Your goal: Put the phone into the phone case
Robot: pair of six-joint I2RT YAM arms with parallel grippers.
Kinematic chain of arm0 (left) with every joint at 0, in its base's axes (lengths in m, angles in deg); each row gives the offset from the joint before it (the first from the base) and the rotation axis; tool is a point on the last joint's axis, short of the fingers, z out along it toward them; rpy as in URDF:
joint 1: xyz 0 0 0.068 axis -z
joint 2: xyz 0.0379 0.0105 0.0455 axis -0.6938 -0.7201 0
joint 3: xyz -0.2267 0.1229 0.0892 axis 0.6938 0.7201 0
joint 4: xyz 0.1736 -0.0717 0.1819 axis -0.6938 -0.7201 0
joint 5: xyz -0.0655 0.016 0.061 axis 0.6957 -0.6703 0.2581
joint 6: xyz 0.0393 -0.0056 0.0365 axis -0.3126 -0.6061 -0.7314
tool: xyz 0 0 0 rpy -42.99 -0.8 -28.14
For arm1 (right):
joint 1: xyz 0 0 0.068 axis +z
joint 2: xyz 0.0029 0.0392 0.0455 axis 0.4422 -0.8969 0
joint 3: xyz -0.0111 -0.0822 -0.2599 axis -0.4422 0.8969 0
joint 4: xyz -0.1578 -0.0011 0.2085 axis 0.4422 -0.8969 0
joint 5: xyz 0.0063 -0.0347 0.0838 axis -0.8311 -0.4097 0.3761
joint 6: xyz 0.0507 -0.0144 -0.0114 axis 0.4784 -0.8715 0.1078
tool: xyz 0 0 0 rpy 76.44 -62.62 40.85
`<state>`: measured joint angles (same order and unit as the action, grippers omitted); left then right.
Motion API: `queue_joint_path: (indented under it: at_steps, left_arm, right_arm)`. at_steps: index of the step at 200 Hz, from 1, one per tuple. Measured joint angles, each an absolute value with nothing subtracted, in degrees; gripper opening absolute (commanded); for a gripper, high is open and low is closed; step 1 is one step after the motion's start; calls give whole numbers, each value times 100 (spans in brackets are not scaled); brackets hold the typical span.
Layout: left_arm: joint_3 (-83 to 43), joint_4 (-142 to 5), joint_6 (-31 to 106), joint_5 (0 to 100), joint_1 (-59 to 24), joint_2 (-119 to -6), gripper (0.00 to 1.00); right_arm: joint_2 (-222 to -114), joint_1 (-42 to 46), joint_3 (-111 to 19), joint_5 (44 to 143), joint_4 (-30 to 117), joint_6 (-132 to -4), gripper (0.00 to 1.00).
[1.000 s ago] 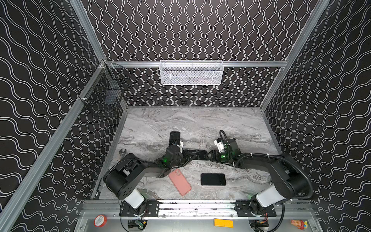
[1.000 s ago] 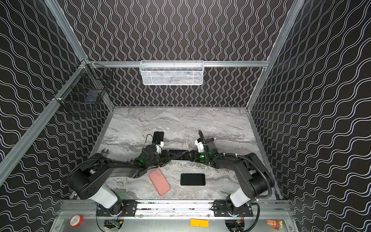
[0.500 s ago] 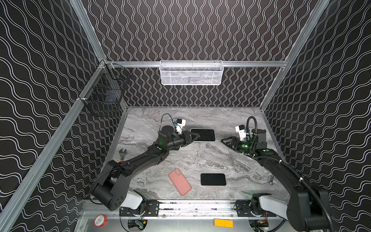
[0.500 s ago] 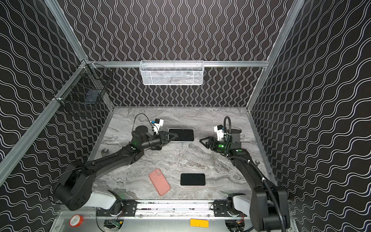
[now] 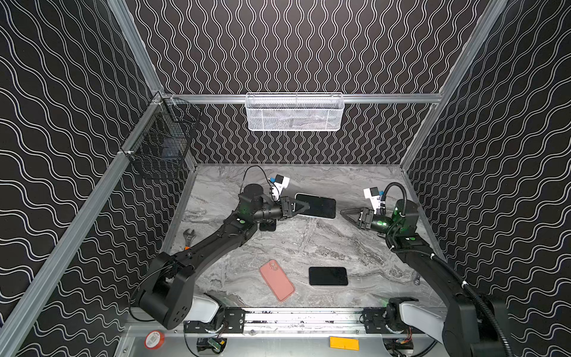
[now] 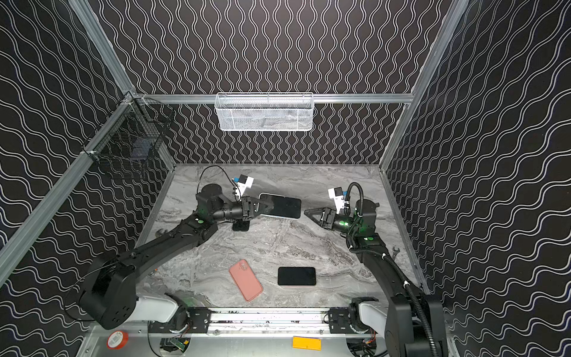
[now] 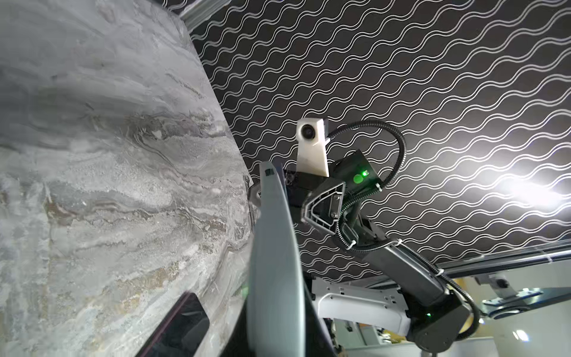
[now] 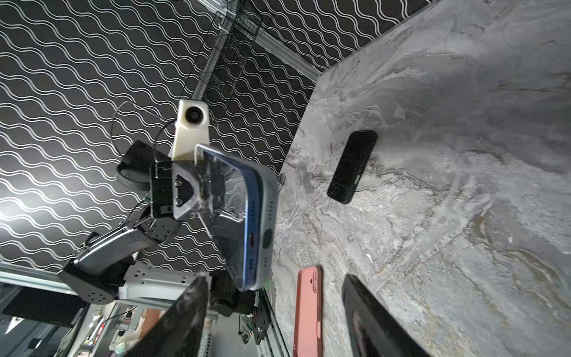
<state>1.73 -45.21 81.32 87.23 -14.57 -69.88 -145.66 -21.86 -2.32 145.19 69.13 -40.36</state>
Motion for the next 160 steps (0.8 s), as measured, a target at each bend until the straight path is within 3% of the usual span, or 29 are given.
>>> queue_joint_path:
  at_steps: [48, 98, 160]
  left_arm:
    - [239, -4040, 8556, 8902, -1457, -7040, 0]
    - [289, -3795, 8737, 8944, -1457, -7047, 0]
    - [295, -3747, 8834, 8920, -1457, -7108, 0]
  right_arm:
    - [-14997, -1804, -169, 14709, 8148, -3431, 62]
    - [-15286, -1688, -156, 14728, 8834, -3182, 41]
    - [-15478, -1677, -105, 14770, 9457, -2830, 22]
